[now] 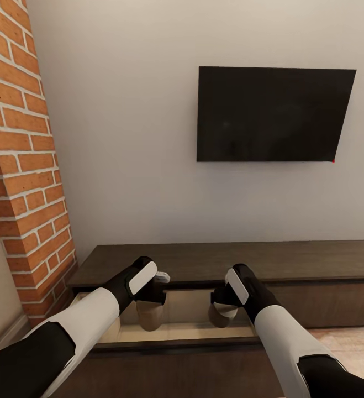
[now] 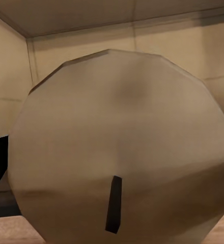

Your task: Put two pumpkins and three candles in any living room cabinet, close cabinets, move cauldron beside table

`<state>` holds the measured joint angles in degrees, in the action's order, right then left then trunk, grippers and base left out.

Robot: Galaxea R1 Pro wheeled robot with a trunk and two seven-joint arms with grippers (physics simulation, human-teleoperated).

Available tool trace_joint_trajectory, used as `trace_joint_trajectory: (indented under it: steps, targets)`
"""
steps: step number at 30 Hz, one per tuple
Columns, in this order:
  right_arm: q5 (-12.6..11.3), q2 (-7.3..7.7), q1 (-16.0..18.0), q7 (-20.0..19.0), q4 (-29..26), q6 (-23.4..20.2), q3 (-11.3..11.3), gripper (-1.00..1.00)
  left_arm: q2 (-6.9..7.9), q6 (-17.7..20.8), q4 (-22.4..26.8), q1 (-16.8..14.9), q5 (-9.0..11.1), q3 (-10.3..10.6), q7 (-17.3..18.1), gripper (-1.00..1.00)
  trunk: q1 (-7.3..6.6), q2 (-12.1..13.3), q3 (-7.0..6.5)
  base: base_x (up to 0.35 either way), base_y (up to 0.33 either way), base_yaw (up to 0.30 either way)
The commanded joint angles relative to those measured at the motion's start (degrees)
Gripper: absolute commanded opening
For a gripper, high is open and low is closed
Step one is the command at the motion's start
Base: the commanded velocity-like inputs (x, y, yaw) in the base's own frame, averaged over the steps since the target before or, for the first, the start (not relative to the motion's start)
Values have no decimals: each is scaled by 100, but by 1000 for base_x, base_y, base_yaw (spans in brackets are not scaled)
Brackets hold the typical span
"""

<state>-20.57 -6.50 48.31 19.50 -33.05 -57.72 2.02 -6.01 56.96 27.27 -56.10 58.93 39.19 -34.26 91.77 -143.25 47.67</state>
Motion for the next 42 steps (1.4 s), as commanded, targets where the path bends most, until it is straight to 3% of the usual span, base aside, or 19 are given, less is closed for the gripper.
trace_joint_trajectory:
  steps: [1,14,39,42]
  targets:
    - [-63,4,3,59,-6,-13,20,-100,4,7,6,-6,57,35,-48,-100,-1,-3,7,0,0,0]
    - [-72,-12,3,82,-8,-19,28,-100,-1,17,6,-6,49,36,-58,-100,-1,-3,11,15,0,50]
    - [-78,-27,3,64,-8,-19,45,-100,-19,8,23,11,31,36,-90,-100,-1,-3,12,118,0,1]
    - [-81,-27,3,63,-8,-20,126,-100,-20,9,27,11,31,36,-89,-100,-1,-3,12,99,0,0]
